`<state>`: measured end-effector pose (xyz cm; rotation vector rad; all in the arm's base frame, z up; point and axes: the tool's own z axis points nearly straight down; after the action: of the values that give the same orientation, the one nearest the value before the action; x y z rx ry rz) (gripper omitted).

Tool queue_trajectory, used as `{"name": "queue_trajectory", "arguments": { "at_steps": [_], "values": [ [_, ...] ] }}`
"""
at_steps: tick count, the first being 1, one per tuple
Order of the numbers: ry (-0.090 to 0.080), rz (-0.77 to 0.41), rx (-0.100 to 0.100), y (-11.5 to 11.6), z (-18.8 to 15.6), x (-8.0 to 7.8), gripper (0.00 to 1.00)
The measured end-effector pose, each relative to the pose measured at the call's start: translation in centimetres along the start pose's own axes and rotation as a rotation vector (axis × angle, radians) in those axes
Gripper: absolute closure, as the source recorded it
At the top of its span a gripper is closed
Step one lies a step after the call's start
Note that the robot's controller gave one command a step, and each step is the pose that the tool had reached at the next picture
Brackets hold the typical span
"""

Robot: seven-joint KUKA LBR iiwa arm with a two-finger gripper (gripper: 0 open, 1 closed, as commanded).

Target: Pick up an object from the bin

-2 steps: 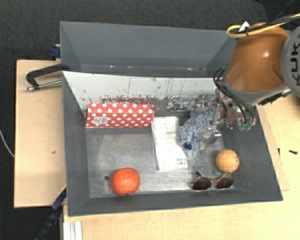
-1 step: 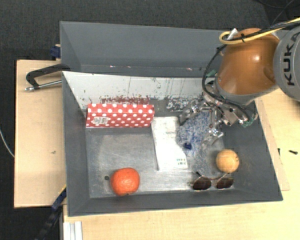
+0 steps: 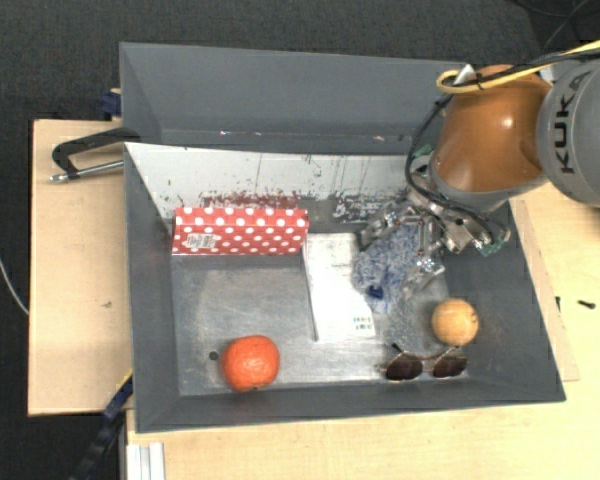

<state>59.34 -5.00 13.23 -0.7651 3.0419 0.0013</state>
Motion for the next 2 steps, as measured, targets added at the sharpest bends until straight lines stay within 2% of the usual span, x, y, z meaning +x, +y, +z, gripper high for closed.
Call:
{"name": "queue_trajectory", "arguments": {
  "at_steps": [1,2],
  "values": [
    [-0.001,-0.249,0.003,0.1,2.5,-0.7,0.00],
    [-0.014,-0.475,0.008,1.5,5.5,-2.3,1.00]
  ]
}}
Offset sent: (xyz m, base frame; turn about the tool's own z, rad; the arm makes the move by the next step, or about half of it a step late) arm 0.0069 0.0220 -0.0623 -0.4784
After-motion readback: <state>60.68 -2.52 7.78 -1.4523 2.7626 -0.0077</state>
